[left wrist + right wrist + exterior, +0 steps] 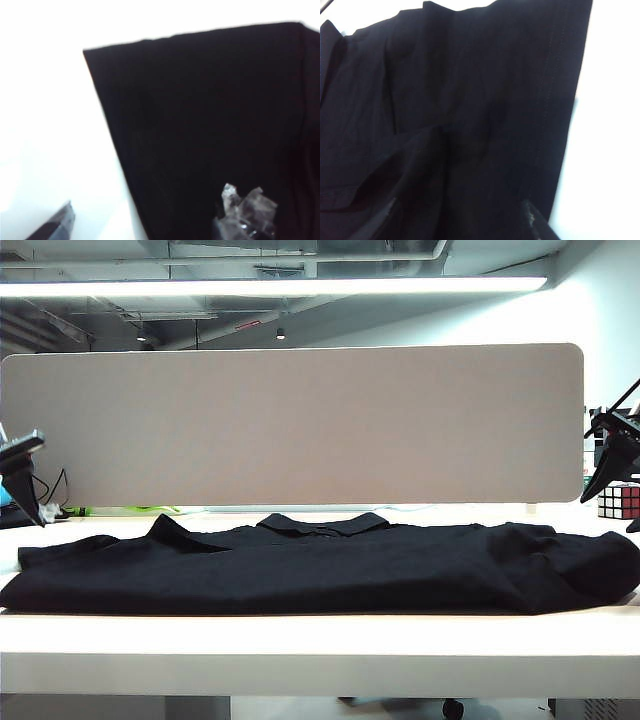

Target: Fold the bottom side of the T-shirt horizontally towards the center, about one-third of the way, then fold the sleeve back towards the center, creating a straight line along the edge of the T-shirt, and finally fold the bottom of the T-shirt up towards the top, creating a neat rectangle.

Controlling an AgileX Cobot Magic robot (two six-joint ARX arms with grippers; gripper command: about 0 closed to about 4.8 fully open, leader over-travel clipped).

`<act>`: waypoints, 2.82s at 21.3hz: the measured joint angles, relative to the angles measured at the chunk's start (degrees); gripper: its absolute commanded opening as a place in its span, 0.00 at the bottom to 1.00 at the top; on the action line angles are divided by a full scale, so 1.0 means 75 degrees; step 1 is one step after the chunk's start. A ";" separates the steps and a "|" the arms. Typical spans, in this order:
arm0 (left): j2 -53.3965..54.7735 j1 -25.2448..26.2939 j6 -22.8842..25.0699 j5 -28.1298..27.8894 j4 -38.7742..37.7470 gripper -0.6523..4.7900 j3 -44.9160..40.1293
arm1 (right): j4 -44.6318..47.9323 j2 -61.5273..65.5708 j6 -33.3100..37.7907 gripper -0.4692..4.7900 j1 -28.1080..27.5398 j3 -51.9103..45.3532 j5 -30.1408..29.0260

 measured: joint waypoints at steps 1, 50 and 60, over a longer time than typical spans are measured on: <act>0.0085 -0.0003 0.0003 0.0026 0.0009 0.75 0.0023 | 0.0006 0.0003 -0.0023 0.71 -0.0006 0.0003 0.0020; -0.0277 -0.3520 0.1020 0.1145 0.0851 0.11 0.0484 | -0.1195 -0.0256 -0.0606 0.07 0.3727 0.1250 -0.0198; -0.0968 -0.3654 0.2838 0.0117 -0.2037 0.81 0.0466 | -0.2294 -0.0440 -0.1157 0.67 0.4392 0.1233 -0.0125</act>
